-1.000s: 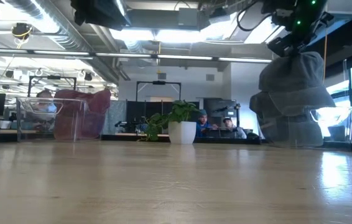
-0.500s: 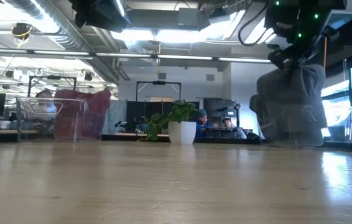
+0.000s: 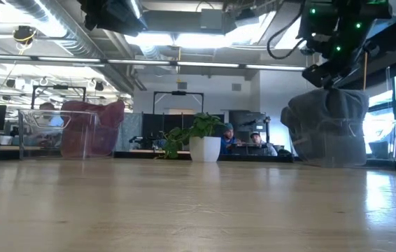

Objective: Pick & Place hat
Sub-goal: Put the gray cap into the right transparent bin

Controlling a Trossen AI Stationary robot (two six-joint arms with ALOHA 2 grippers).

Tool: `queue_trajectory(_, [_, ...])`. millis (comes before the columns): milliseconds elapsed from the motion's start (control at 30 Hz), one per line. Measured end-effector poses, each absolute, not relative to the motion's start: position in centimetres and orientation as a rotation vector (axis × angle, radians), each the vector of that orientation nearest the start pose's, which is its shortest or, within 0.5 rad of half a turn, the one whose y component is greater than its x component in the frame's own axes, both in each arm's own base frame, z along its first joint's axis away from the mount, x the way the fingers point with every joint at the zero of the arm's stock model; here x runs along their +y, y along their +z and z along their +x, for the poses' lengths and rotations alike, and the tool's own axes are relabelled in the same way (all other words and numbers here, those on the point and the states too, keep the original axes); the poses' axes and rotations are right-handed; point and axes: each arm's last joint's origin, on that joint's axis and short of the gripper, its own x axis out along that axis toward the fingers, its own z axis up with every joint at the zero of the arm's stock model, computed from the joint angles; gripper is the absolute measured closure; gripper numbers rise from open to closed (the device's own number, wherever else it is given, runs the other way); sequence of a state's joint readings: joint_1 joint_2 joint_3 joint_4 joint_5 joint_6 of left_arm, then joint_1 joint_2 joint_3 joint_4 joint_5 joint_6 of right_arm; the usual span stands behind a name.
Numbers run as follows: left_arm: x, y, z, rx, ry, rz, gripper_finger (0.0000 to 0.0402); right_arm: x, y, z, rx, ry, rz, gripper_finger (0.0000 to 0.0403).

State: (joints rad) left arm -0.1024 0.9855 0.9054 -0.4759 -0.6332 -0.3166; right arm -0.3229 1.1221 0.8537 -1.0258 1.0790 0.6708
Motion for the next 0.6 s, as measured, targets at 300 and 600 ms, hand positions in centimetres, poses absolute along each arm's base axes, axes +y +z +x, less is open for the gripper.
queue_trajectory(300, [-1.0, 31.3, 19.4, 0.517, 0.356, -0.297, 0.0263, -8.4, 31.1, 17.8, 0.808, -1.332, -0.021, 0.0228])
queue_trajectory(600, [-2.9, 28.5, 16.9, 0.988, 0.301, -0.775, 0.0263, -8.8, 35.0, 20.9, 0.58, -0.932, -0.016, 0.0226])
